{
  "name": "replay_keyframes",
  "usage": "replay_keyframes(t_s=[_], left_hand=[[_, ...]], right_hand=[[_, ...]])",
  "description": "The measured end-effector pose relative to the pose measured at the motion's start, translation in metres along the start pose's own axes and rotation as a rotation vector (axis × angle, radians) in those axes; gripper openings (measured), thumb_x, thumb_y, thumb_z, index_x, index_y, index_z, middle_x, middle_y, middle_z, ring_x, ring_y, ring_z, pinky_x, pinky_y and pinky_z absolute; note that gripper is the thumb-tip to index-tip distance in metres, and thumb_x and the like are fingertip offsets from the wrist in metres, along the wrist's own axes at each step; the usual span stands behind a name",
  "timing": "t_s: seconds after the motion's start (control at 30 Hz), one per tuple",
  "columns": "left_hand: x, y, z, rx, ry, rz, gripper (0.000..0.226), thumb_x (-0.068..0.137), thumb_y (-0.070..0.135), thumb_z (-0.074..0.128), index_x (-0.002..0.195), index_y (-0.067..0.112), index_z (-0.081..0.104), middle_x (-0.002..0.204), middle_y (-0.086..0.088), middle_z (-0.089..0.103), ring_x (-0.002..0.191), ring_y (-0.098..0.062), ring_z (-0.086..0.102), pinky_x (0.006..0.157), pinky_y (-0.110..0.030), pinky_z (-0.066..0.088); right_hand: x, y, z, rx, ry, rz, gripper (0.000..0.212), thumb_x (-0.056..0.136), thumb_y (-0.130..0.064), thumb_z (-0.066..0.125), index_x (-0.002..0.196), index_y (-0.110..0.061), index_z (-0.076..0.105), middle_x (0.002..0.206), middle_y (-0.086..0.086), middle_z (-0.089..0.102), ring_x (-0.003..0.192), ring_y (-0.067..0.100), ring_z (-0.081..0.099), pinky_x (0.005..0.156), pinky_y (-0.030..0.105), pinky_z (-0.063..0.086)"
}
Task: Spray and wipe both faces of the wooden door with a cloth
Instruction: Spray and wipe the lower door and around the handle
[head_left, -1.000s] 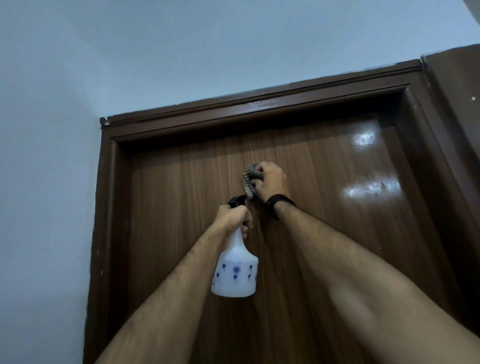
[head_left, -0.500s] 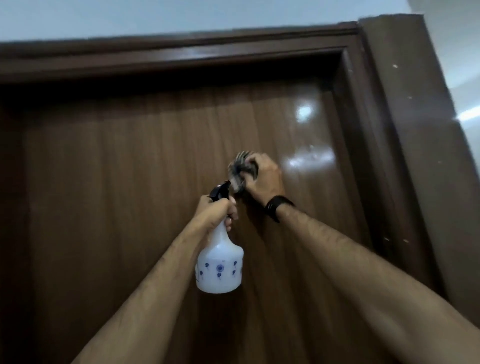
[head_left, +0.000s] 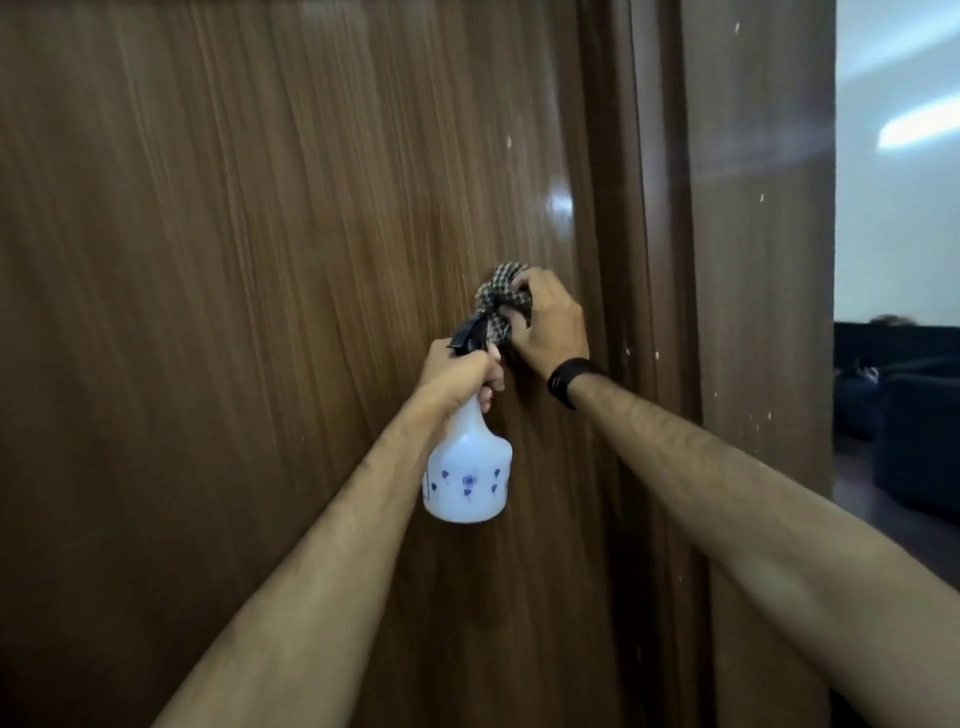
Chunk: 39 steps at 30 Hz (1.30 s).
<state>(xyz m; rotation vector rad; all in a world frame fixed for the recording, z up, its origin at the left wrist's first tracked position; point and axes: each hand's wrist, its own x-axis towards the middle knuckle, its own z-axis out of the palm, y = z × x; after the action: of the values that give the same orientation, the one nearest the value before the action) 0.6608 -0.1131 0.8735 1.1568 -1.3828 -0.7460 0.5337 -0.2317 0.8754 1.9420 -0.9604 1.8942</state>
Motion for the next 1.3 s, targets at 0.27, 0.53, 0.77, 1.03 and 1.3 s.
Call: replay_keyframes(t_s=[0.27, 0.53, 0.77, 1.03, 1.3], left_hand=[[-0.062, -0.119, 0.022, 0.047, 0.107, -0.227, 0.03, 0.071, -0.015, 0.054, 0.075, 0.014, 0.063, 0.062, -0.01, 0.055, 0.042, -0.018, 0.043, 0.047, -0.026, 0.038], [-0.148, -0.242, 0.002, 0.094, 0.231, -0.441, 0.028, 0.073, -0.015, 0.058, 0.08, 0.011, 0.064, 0.068, -0.011, 0.061, 0.054, -0.023, 0.05, 0.055, -0.032, 0.043], [-0.217, -0.302, -0.039, 0.09, 0.373, -0.593, 0.028, 0.074, -0.014, 0.056, 0.078, 0.013, 0.064, 0.06, -0.006, 0.061, 0.048, -0.023, 0.049, 0.052, -0.031, 0.042], [-0.303, -0.359, -0.136, 0.054, 0.52, -0.689, 0.028, 0.079, -0.013, 0.049, 0.076, 0.012, 0.063, 0.054, -0.006, 0.058, 0.053, -0.025, 0.049, 0.051, -0.031, 0.04], [-0.343, -0.395, -0.23, 0.041, 0.555, -0.735, 0.025, 0.084, -0.012, 0.046, 0.082, 0.008, 0.061, 0.055, -0.008, 0.057, 0.045, -0.022, 0.042, 0.048, -0.027, 0.037]], right_hand=[[-0.224, 0.044, -0.002, -0.057, -0.624, -0.028, 0.03, 0.079, -0.01, 0.056, 0.109, -0.011, 0.052, 0.109, 0.008, 0.054, 0.098, 0.028, 0.055, 0.074, 0.047, 0.051], [-0.322, 0.048, 0.009, 0.06, -0.67, 0.286, 0.031, 0.078, 0.002, 0.059, 0.106, -0.011, 0.054, 0.108, 0.008, 0.055, 0.096, 0.027, 0.057, 0.082, 0.038, 0.048], [-0.408, 0.002, 0.038, 0.18, -0.976, 0.55, 0.032, 0.085, -0.015, 0.073, 0.109, -0.025, 0.053, 0.101, -0.004, 0.061, 0.094, 0.018, 0.058, 0.078, 0.03, 0.045], [-0.461, -0.102, 0.098, 0.417, -1.173, 0.664, 0.027, 0.094, -0.026, 0.064, 0.118, -0.014, 0.062, 0.116, 0.002, 0.064, 0.106, 0.02, 0.062, 0.095, 0.041, 0.049], [-0.476, -0.236, 0.168, 0.393, -1.348, 0.346, 0.023, 0.099, -0.013, 0.051, 0.122, -0.011, 0.053, 0.125, 0.008, 0.049, 0.112, 0.025, 0.052, 0.093, 0.032, 0.039]])
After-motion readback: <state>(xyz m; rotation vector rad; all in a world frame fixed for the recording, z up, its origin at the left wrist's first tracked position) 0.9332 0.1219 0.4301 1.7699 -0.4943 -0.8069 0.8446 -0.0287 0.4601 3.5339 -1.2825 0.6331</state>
